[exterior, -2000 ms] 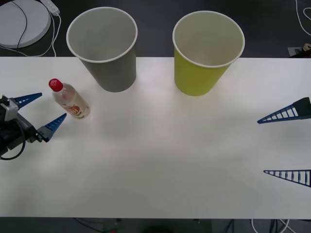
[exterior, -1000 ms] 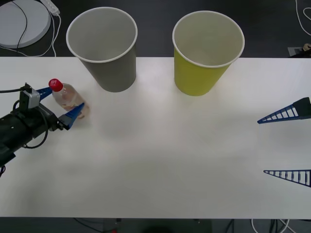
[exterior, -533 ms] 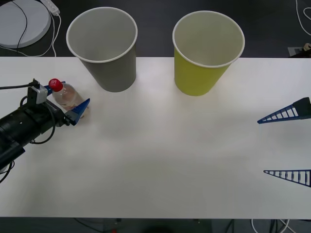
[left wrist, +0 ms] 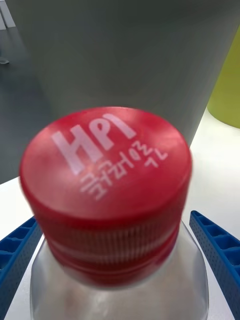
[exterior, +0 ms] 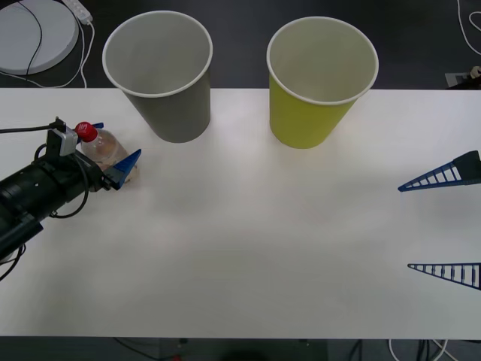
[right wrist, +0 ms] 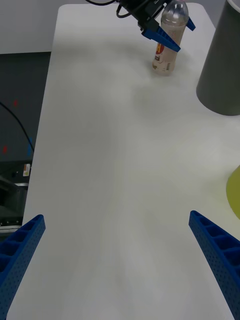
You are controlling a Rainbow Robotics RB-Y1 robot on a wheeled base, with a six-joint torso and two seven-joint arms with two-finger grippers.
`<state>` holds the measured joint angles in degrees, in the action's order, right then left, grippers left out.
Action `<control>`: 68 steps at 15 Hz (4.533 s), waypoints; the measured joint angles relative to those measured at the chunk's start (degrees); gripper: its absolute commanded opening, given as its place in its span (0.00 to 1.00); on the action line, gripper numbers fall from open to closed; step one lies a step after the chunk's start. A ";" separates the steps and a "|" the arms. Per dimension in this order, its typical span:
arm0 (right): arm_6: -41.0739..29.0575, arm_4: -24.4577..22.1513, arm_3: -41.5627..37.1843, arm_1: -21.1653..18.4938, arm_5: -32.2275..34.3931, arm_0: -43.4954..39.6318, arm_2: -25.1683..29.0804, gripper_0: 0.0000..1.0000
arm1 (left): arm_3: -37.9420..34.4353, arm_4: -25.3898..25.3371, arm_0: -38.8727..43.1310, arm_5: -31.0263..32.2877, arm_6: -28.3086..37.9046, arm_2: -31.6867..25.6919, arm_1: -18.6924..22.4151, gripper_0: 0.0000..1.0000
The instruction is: Put the can into the green bin and the plastic bottle into the gray bin
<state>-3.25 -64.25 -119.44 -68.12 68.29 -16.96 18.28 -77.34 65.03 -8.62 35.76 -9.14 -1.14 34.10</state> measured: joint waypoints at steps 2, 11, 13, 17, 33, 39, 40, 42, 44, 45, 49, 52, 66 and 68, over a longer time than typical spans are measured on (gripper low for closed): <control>0.00 0.00 0.00 0.00 0.00 0.00 0.00 1.00 | 0.00 0.06 -0.06 0.00 -0.09 0.00 0.00 0.00; 0.00 0.00 0.00 0.00 0.00 0.00 0.00 1.00 | 0.00 1.70 -0.18 -0.24 0.34 0.00 0.00 0.00; 0.00 0.00 0.00 0.00 0.00 0.00 0.00 1.00 | 0.00 1.67 -0.18 -0.29 0.43 0.00 0.00 0.00; 0.00 0.00 0.00 0.00 0.00 0.00 0.00 1.00 | -0.04 0.83 -0.10 -0.10 0.52 -0.02 0.09 0.00; 0.00 0.00 0.00 0.00 0.00 0.00 0.00 1.00 | -11.45 -2.13 7.41 -0.45 8.95 -0.68 9.75 0.00; 0.00 0.00 0.00 0.00 0.00 0.00 0.00 1.00 | -18.56 6.15 10.27 1.60 22.55 -4.06 14.24 0.00; 0.00 0.00 0.00 0.00 0.00 0.00 0.00 1.00 | -19.02 7.28 10.28 3.33 24.72 -5.14 14.96 0.00; 0.00 0.00 0.00 0.00 0.00 0.00 0.00 1.00 | -19.55 8.89 10.19 7.39 28.50 -7.41 16.67 0.00; 0.00 0.00 0.00 0.00 0.00 0.00 0.00 1.00 | -19.91 9.96 9.98 10.65 31.64 -9.23 18.87 0.00; 0.00 0.00 0.00 0.00 0.00 0.00 0.00 1.00 | -20.06 10.12 9.88 11.97 32.89 -9.87 20.24 0.00; 0.00 0.00 0.00 0.00 0.00 0.00 0.00 1.00 | -20.14 10.10 9.20 14.10 36.44 -10.54 27.54 0.00; 0.00 0.00 0.00 0.00 0.00 0.00 0.00 1.00 | -18.57 10.11 6.16 17.93 38.48 -10.60 31.80 0.00; 0.00 0.00 0.00 0.00 0.00 0.00 0.00 1.00 | -5.19 15.21 -24.22 36.26 47.41 4.88 41.30 0.00; 0.00 0.00 0.00 0.00 0.00 0.00 0.00 1.00 | -1.26 14.96 -31.93 36.40 46.92 12.11 41.48 0.00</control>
<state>-3.25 -64.25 -119.44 -68.12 68.29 -16.96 18.28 -78.61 80.00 -40.54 72.17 37.78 10.97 75.58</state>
